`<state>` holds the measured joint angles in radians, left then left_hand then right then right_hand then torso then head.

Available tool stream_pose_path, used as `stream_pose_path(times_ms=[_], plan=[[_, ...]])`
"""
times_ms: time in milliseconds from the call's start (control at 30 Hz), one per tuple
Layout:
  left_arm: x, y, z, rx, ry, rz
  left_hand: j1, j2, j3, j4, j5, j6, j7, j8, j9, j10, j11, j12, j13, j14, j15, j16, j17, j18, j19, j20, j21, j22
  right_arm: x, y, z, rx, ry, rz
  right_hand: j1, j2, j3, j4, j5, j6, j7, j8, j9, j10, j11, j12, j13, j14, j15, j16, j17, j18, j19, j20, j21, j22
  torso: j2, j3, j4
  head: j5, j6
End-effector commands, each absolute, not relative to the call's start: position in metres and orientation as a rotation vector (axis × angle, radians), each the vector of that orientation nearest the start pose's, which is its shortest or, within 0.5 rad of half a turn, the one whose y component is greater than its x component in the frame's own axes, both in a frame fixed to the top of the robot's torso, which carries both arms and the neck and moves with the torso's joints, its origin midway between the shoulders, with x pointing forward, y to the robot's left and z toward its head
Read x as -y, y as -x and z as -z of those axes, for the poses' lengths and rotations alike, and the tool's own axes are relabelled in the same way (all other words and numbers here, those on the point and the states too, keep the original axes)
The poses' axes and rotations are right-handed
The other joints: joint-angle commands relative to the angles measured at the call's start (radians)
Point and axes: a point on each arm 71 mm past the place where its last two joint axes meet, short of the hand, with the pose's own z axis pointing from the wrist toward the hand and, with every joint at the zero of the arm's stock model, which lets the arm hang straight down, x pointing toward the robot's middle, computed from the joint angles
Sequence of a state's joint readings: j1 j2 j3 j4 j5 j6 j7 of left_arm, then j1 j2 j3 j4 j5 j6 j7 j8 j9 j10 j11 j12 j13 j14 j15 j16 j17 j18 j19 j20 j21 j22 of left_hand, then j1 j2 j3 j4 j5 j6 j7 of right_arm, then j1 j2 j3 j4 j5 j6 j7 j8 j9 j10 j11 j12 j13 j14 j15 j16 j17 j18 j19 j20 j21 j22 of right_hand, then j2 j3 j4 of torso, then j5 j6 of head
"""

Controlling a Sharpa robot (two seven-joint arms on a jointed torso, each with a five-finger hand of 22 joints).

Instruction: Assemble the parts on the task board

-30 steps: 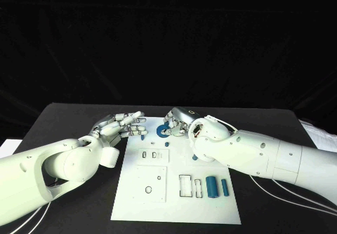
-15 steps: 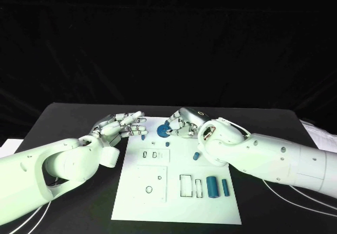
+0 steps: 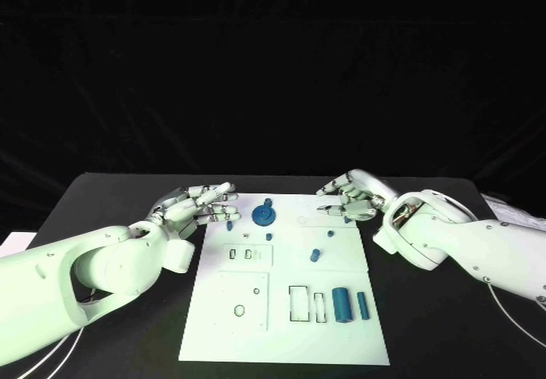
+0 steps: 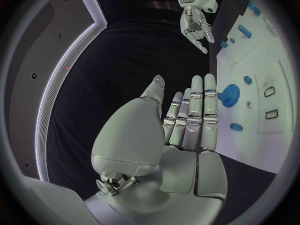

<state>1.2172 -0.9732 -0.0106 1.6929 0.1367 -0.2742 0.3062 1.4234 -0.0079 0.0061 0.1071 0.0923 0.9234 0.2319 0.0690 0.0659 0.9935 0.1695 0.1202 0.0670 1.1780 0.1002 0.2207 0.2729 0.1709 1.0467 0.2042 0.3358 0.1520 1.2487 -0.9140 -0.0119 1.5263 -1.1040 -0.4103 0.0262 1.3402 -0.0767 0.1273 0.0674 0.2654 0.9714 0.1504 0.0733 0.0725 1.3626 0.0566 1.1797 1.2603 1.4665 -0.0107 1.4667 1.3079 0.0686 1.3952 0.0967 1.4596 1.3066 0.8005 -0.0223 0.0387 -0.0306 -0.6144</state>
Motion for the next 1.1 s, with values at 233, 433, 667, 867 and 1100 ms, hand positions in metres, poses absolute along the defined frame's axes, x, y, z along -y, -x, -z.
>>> stream_pose_path(times_ms=[233, 433, 667, 867, 1100], plan=[[-0.216, -0.462, 0.156, -1.465, 1.27, 1.663, 0.001, 0.003, 0.001, -0.007, 0.002, -0.003, 0.0, 0.002, 0.001, -0.005, 0.001, 0.006, 0.0, -0.007, 0.003, 0.004, 0.002, 0.008, -0.007, 0.0, 0.006, 0.001, 0.271, -0.503, 0.153, -1.558, -0.183, -0.87, 0.022, 0.004, 0.001, -0.017, 0.004, 0.007, 0.0, 0.002, -0.001, 0.004, 0.003, 0.002, -0.002, 0.07, -0.003, 0.002, 0.097, -0.01, 0.007, -0.001, 0.003, 0.0, -0.004, 0.016, -0.0161, -0.007, 0.003], [-0.214, -0.463, 0.157, -1.47, 1.271, 1.666, 0.001, 0.003, 0.001, -0.008, 0.002, -0.003, 0.0, 0.002, 0.001, -0.005, 0.001, 0.006, 0.0, -0.008, 0.003, 0.004, 0.002, 0.008, -0.007, 0.0, 0.006, 0.001, 0.279, -0.506, 0.158, -1.548, -0.144, -0.811, 0.023, 0.005, 0.001, -0.018, 0.002, 0.005, 0.001, 0.0, -0.002, 0.003, 0.004, 0.0, -0.004, 0.069, -0.003, 0.001, 0.095, -0.009, 0.006, -0.001, 0.002, -0.001, -0.004, 0.0207, -0.016, -0.013, 0.001], [-0.211, -0.464, 0.159, -1.475, 1.273, 1.668, 0.001, 0.003, 0.001, -0.008, 0.002, -0.003, 0.0, 0.002, 0.001, -0.005, 0.001, 0.006, 0.0, -0.008, 0.003, 0.004, 0.002, 0.008, -0.007, 0.0, 0.006, 0.001, 0.284, -0.509, 0.165, -1.563, -0.113, -0.77, 0.026, 0.002, -0.003, -0.023, -0.001, -0.003, 0.002, -0.005, -0.004, 0.001, 0.005, -0.002, -0.005, 0.069, -0.002, 0.001, 0.094, -0.009, 0.005, 0.0, 0.002, -0.002, -0.004, 0.0217, -0.0137, -0.009, 0.002], [-0.211, -0.464, 0.16, -1.475, 1.274, 1.668, 0.001, 0.003, 0.001, -0.008, 0.002, -0.003, 0.0, 0.002, 0.001, -0.005, 0.001, 0.006, 0.0, -0.008, 0.003, 0.004, 0.002, 0.008, -0.007, 0.0, 0.006, 0.001, 0.286, -0.511, 0.173, -1.582, -0.101, -0.748, 0.029, -0.001, -0.007, -0.029, -0.006, -0.006, 0.003, -0.006, -0.005, -0.002, 0.006, -0.006, -0.008, 0.068, -0.001, 0.0, 0.094, -0.009, 0.004, 0.001, 0.001, -0.003, -0.004, 0.023, -0.0131, -0.008, -0.004], [-0.21, -0.464, 0.16, -1.477, 1.274, 1.67, 0.002, 0.004, 0.001, -0.009, 0.002, -0.002, -0.001, 0.003, 0.001, -0.004, 0.001, 0.008, 0.0, -0.009, 0.003, 0.004, 0.003, 0.008, -0.008, 0.0, 0.006, 0.001, 0.288, -0.513, 0.179, -1.594, -0.102, -0.734, 0.033, -0.001, -0.007, -0.033, -0.008, -0.009, 0.003, -0.007, -0.005, -0.003, 0.006, -0.006, -0.008, 0.068, 0.0, 0.001, 0.095, -0.009, 0.003, 0.001, 0.001, -0.004, -0.004, 0.021, -0.0152, -0.006, -0.008]])
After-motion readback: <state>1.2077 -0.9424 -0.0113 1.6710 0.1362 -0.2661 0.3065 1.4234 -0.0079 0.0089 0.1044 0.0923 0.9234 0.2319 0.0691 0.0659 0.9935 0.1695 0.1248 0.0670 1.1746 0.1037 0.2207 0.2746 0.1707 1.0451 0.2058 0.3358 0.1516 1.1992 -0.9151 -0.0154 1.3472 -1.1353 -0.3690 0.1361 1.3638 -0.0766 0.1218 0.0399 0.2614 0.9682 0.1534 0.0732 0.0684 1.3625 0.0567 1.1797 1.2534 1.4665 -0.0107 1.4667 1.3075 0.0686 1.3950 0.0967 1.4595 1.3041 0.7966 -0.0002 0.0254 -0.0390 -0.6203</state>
